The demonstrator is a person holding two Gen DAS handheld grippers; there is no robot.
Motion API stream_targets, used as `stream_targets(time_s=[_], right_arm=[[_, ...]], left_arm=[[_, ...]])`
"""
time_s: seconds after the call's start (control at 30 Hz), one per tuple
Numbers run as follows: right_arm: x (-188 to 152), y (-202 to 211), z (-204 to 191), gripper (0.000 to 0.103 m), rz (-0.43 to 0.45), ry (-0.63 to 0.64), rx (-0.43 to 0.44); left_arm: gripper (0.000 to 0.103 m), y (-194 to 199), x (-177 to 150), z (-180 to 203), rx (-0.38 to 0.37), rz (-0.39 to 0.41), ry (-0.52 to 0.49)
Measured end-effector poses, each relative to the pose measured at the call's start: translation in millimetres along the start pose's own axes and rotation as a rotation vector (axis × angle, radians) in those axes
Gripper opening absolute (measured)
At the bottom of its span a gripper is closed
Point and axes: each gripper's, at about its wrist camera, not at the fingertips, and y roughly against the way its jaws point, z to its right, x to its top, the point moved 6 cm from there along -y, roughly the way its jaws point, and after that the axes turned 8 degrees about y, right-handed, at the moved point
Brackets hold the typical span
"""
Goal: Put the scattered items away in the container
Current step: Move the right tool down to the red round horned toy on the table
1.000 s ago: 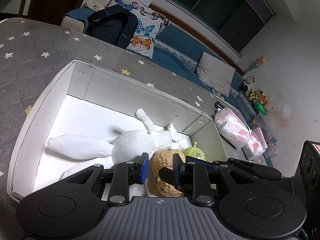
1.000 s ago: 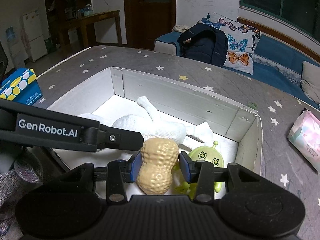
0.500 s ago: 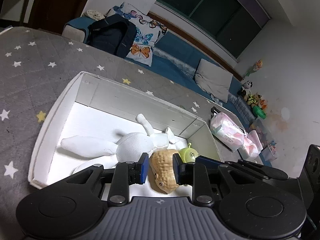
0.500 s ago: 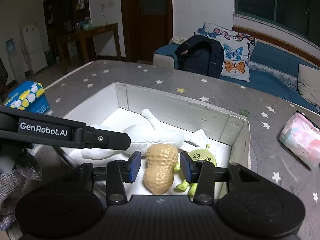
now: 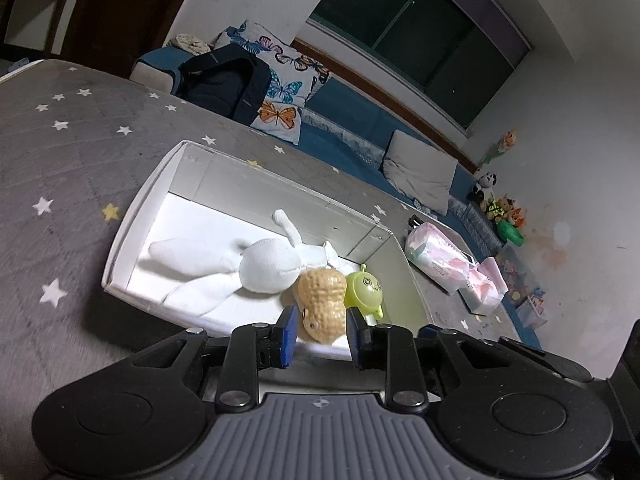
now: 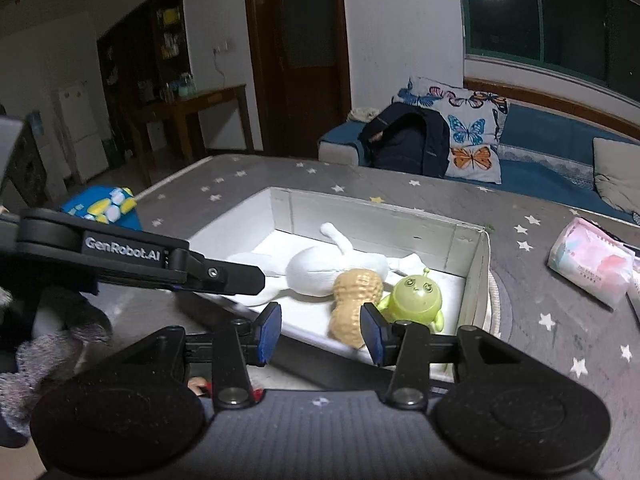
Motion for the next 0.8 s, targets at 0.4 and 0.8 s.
stream_targets(time_s=[0.4, 0.8], right_arm=[[-32.1, 25.1, -21.0, 0.05, 0.023, -0.042, 0.014], [-63.4, 19.9, -29.4, 0.051, -0.016, -0.108, 0.026]], left_arm=[[0.029, 11.9, -35.1, 0.7, 0.008, -0.03, -0.018], [0.03, 4.6, -46.1, -6.8, 0.035, -0.059, 0.006]])
